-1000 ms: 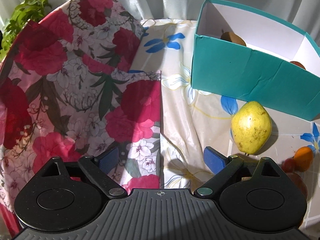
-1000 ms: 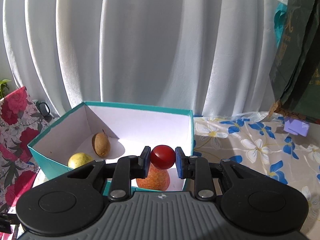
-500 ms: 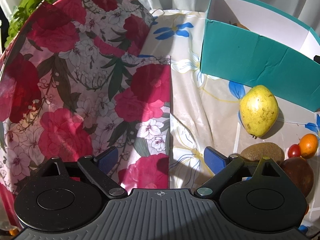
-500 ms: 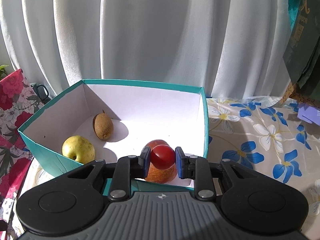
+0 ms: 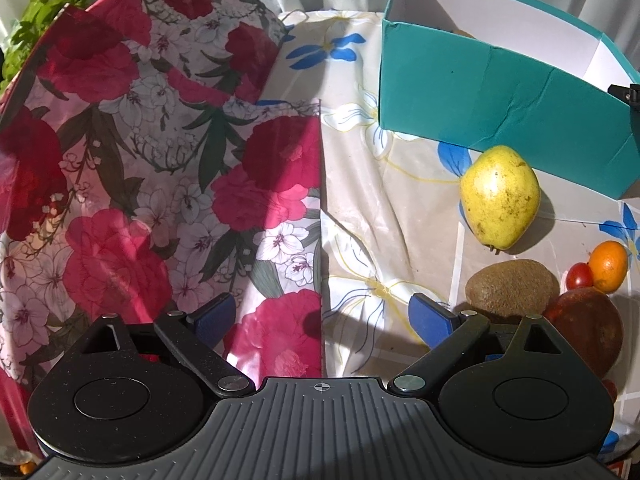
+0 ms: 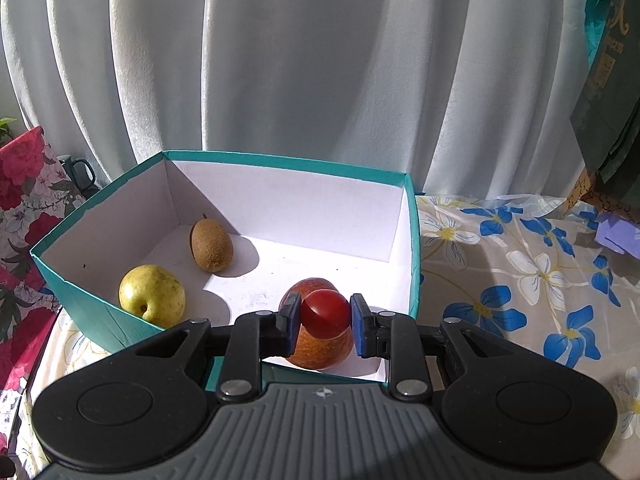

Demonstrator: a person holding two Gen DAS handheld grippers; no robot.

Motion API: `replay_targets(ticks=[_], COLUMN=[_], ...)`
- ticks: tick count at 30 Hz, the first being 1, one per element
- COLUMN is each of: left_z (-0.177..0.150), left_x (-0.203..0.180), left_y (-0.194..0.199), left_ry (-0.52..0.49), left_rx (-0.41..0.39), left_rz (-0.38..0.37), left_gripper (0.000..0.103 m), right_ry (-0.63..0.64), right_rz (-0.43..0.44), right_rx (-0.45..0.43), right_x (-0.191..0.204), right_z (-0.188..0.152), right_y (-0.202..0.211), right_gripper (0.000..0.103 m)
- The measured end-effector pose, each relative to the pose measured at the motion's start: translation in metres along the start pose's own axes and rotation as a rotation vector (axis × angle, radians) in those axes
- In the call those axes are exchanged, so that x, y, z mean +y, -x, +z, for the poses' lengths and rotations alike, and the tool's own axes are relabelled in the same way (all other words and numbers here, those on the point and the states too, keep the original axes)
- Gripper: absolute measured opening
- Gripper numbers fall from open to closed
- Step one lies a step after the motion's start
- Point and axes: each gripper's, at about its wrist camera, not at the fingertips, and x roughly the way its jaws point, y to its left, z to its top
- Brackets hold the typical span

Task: Organize fruits
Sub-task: 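Lower the tomato into the box and open the right gripper while the left moves toward the pear, then grasp the yellow pear on the table with the left gripper while the right moves toward an orange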

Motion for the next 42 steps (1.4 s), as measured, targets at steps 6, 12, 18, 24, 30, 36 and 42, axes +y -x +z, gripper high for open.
replay_targets(ticks=[6, 12, 18, 24, 30, 36, 42], left_z=[-0.002, -0.001, 0.003, 0.014, 0.033, 0.048, 0.056], left_x=[-0.004, -0.008, -0.012, -0.021, -0.045, -0.065, -0.077], left_y=[0.000, 0.002, 0.006, 0.007, 0.008, 0.004, -0.007], left_ry=[-0.018, -0.034, -0.054, -0.068, -0.118, -0.146, -0.186], left_rx=[0.005, 0.008, -0.009, -0.021, -0.073, -0.128, -0.157], left_rz=[-0.003, 0.001, 0.005, -0.018, -0.054, -0.104, -0.181], left_gripper=[0.097, 0.098, 0.099, 0.100, 0.100, 0.100, 0.100], right_ry=[0.006, 0.003, -0.053, -0.161, -0.130, -0.148, -0.165], right_rz=[0.008, 0.023, 0.023, 0.045, 0.025, 0.005, -0.004], right_rx=[0.008, -0.022, -0.092, -0.227, -0.249, -0.242, -0.212], right_x=[-0.001, -0.002, -0.010, -0.021, -0.019, -0.021, -0.025], right_z=[0.001, 0.000, -0.002, -0.028, -0.057, -0.067, -0.081], right_y=[-0.001, 0.006, 0.030, 0.096, 0.132, 0.149, 0.153], right_gripper=[0.026, 0.052, 0.063, 0.092, 0.094, 0.094, 0.094])
